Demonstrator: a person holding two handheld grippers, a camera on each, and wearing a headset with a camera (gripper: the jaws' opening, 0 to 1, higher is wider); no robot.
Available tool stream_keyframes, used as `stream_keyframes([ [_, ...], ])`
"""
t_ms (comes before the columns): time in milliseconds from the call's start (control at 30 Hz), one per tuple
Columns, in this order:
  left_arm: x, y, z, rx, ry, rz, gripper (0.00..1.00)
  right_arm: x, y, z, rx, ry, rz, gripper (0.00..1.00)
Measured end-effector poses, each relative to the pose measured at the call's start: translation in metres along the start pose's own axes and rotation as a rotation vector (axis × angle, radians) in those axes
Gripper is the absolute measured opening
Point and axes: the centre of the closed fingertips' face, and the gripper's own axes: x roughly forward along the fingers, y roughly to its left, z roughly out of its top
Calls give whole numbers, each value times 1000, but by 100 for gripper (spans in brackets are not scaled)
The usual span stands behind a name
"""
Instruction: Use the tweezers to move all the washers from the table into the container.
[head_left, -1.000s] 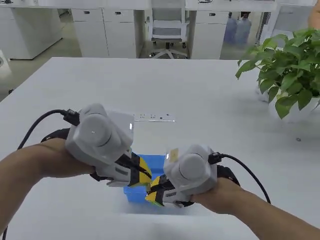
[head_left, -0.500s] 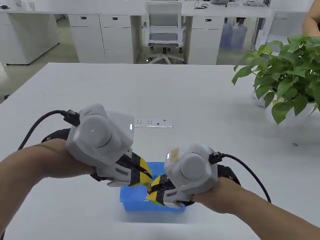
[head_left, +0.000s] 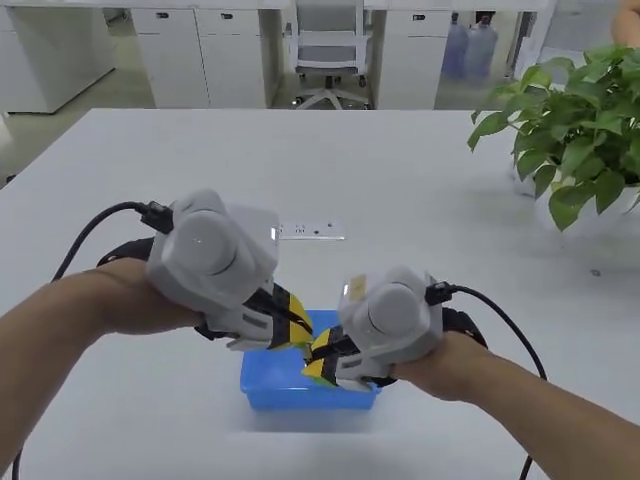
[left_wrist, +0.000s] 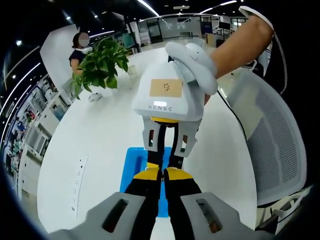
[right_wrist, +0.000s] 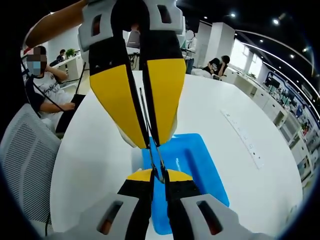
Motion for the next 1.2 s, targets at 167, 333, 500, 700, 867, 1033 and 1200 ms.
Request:
stream_keyframes([
  [167, 7, 4, -3, -3, 2, -7, 6, 3, -5, -7, 10, 4, -2, 10],
  [333, 14, 10, -6, -6, 4, -12, 6, 7, -11, -13, 23, 9, -2, 10],
  [500, 22, 15, -13, -12, 11, -23, 6, 13, -15, -20, 36, 16, 7, 10],
  [700, 31, 19, -19, -18, 17, -36, 6, 20, -20, -28, 49, 25, 16, 10],
  [867, 37, 24, -23, -26, 16, -44, 6, 24, -25, -34, 60, 28, 17, 10],
  [1033, 42, 26, -25, -31, 16, -51, 6, 27, -28, -39, 69, 32, 19, 11],
  [1200, 46, 26, -24, -32, 15, -56, 6, 28, -30, -43, 74, 36, 20, 11],
])
